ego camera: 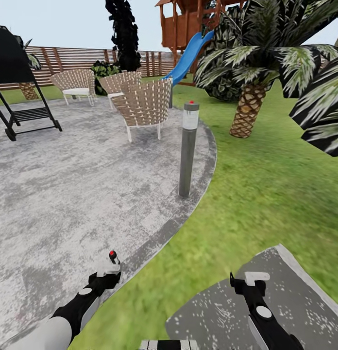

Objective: Pick up the pesticide atomizer in the garden and spray insectifuge to fully cover both potted plants in the garden.

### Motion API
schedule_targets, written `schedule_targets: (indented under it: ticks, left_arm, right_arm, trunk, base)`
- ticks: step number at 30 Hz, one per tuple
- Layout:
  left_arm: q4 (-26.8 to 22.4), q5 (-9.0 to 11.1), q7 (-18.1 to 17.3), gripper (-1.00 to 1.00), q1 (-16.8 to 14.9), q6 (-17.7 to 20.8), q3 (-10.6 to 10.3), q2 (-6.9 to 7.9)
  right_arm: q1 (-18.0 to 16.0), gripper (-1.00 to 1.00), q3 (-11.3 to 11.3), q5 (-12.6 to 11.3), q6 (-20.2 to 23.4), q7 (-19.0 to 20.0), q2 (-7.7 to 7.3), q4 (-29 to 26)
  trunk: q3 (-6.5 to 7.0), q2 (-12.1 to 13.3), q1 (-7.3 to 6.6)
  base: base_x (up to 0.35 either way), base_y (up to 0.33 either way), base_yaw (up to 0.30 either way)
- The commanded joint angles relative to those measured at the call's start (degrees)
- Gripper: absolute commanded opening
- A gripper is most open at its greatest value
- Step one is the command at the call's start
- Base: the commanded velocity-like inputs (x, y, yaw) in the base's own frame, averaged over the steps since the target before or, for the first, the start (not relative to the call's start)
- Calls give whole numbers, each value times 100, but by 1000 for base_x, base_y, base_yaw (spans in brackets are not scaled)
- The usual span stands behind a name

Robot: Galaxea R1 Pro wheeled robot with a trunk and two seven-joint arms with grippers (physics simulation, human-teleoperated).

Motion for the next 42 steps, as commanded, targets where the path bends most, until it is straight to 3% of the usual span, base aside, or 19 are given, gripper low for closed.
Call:
schedule_targets:
  ticks: [1, 20, 30, 34, 42]
  left_arm:
    - [5, 4, -10, 100, -3, -19, -1, 1]
    - [5, -10, -10, 100, -3, -19, -14, 1]
    - [9, -17, -10, 100, -3, -36, -3, 15]
    - [40, -28, -10, 100, 4, -480, -2, 25]
    - [49, -53, -10, 100, 6, -642, -6, 27]
  right_arm:
    - [-3, 100, 3, 5, -16, -15, 0, 3]
    - [-3, 100, 3, 11, -22, -24, -1, -5]
    - [-3, 100, -5, 11, -25, -24, 0, -5]
    - [-3, 100, 2, 11, -25, -24, -1, 0]
    - [-3, 100, 3, 11, -25, -24, -1, 1]
  trunk:
    - [-34, -3, 1]
    - [-483, -29, 50]
    - [-483, -29, 50]
    - [-483, -29, 50]
    - [-483, -29, 50]
  base:
    - [0, 0, 0]
    - [0, 0, 0]
    - [50, 28, 0]
    - [261, 197, 0]
    - [221, 183, 0]
